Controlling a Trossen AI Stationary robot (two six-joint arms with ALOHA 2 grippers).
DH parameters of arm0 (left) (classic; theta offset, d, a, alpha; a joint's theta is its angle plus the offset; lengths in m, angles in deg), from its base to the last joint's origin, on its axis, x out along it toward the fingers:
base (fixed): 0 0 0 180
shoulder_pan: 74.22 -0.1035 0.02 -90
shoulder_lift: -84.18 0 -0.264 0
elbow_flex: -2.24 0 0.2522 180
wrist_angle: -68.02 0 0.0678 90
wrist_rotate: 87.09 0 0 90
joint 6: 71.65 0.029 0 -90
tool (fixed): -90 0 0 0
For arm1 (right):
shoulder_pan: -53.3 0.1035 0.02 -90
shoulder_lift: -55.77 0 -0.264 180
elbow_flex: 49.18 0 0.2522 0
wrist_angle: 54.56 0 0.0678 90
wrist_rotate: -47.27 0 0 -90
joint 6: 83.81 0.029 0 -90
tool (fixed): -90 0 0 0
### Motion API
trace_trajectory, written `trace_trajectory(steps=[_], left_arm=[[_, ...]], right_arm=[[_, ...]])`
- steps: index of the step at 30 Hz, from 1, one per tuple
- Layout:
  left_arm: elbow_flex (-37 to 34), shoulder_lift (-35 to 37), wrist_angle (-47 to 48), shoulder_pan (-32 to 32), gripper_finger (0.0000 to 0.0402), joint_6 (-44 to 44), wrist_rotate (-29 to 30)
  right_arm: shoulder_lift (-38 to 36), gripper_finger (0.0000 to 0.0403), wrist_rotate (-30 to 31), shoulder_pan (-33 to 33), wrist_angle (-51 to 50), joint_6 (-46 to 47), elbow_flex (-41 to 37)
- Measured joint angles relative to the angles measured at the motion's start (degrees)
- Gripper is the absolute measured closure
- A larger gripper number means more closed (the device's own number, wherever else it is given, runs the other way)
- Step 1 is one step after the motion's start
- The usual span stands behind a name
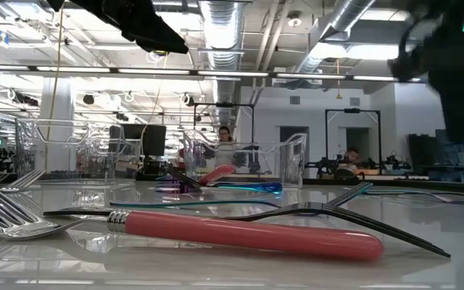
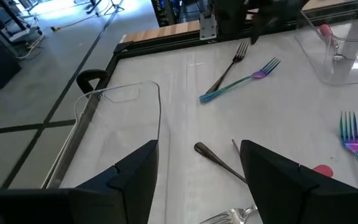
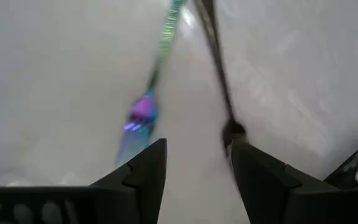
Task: Sort silverware by color (type)
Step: Put the black fork into the top right transparent bin
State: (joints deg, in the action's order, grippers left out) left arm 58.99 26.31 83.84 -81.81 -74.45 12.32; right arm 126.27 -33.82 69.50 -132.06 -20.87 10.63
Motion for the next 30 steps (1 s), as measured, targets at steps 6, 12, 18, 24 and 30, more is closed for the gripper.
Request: trace_trajectory(steps=[6,12,18,24,30], left_arm=[[0.0,0.0,0.0,0.0,0.0189,-1.9,0.0],[0.0,0.0,0.0,0.0,0.0189,-3.2,0.2],[0.0,0.0,0.0,0.0,0.0189,-5.6,0.3],[0.0,0.0,0.0,0.0,0.0189,-6.8,0.4],[0.0,0.0,0.0,0.0,0.0189,-6.9,0.5]], right_arm=[[0.0,0.0198,-2.8,-6.9,11.5,-8.9,-8.6],[0.0,0.0210,-3.0,-11.0,14.7,-15.2,-12.5],[-0.1,0.0242,-4.1,-11.4,21.0,-19.9,-16.6],[-0.3,0.0302,-4.1,-11.5,22.0,-20.4,-18.7],[-0.2,0.0381,-4.1,-11.5,20.1,-21.0,-18.2]])
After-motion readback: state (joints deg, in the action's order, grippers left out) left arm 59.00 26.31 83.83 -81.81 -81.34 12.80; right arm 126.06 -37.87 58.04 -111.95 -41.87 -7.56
